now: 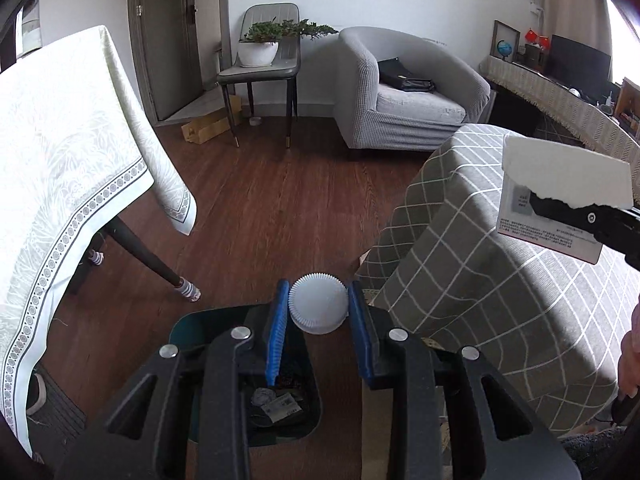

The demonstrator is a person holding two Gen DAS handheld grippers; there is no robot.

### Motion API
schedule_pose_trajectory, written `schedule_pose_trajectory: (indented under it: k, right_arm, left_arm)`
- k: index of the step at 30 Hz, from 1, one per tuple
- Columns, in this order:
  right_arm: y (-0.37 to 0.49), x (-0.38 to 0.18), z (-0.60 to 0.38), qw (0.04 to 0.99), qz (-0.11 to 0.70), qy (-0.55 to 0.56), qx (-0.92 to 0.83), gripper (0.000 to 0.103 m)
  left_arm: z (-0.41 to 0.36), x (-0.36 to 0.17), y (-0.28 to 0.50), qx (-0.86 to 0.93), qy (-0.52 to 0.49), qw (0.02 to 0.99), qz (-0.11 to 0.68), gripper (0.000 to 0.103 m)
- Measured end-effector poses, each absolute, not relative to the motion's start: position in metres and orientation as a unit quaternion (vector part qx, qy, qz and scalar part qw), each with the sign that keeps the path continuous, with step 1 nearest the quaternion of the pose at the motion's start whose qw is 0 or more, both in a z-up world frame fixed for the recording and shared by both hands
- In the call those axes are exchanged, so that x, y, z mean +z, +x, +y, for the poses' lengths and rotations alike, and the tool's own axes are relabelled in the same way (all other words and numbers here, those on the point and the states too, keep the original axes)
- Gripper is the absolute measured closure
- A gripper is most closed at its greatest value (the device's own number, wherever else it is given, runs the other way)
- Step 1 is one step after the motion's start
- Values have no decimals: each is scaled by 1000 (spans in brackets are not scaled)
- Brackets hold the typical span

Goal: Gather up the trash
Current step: 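Carry the lid in the left tool and the white box in the right tool over the bin, then open the left tool then the right tool over the bin, dropping lid and box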

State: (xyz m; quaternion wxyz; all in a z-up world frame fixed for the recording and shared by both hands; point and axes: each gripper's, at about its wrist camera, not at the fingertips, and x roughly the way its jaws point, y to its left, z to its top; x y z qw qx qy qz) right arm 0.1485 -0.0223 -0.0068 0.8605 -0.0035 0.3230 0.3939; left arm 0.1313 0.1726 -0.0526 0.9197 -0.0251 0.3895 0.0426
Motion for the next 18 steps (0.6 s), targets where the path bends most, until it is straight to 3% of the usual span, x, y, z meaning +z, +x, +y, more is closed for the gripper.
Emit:
schedule_pose_trajectory:
  k: [18]
  right_arm:
    - [137,-47,87,819,366,-51,440,101]
  left_arm:
    - [258,-134,117,92,-43,867,488,71]
